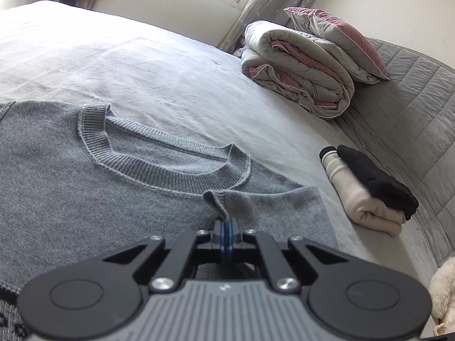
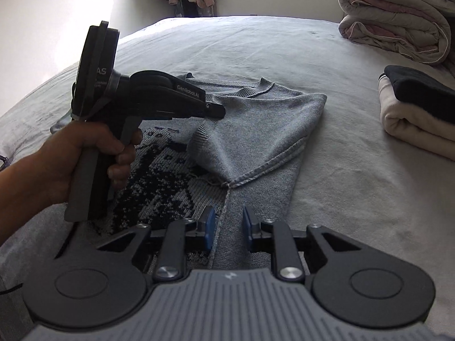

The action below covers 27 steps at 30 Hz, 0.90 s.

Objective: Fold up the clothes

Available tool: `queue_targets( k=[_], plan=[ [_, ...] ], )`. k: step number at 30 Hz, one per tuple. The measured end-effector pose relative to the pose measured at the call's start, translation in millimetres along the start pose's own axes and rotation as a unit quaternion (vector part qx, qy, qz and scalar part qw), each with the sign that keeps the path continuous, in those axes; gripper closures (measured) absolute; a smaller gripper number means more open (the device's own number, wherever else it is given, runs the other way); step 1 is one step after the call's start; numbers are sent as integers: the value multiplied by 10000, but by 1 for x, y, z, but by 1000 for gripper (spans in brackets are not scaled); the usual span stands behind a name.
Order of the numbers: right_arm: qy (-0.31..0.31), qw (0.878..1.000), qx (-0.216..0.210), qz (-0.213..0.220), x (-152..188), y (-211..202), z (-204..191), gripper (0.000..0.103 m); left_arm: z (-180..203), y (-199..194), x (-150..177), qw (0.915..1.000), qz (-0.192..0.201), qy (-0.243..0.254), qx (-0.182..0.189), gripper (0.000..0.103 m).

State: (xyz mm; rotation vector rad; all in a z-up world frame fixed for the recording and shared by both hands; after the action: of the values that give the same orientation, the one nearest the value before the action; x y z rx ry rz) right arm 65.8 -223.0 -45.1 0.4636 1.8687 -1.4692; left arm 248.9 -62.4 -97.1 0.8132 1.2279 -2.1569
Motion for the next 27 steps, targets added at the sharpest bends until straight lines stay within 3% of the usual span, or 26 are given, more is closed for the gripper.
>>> queue_targets(
  k=[3, 10, 21, 24, 27],
  plan=[
    [-194, 9997, 121, -14, 1, 3, -3, 97, 4, -1, -3, 9999, 39, 126, -52, 101],
    [35, 9998, -103, 148, -18, -11, -2, 97, 15, -17, -22, 9976, 369, 558, -168, 101],
    [233, 9992, -234, -234, -13, 24, -5, 96, -5, -3, -21, 9928, 324, 819, -816, 101],
    [342, 9989, -247, -189, -13, 25, -3, 94, -9, -4, -20, 9933, 316, 738, -835, 99],
    [509, 9982, -289, -121, -14, 20, -1, 86, -21, -12, -19, 9986, 118, 169, -493, 93]
  ],
)
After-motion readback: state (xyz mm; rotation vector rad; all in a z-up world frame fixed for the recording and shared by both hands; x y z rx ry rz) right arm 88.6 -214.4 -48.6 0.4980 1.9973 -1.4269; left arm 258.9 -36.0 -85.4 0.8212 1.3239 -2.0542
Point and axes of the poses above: each gripper's, at about its wrist camera, not at the fingertips, and y roughly the way its jaws point, z to its right, x to its underside, the point moved 1 cm from there along y, roughly the way its jaws point, and after that the axes turned 2 degrees about -x, right-handed, at the moved point
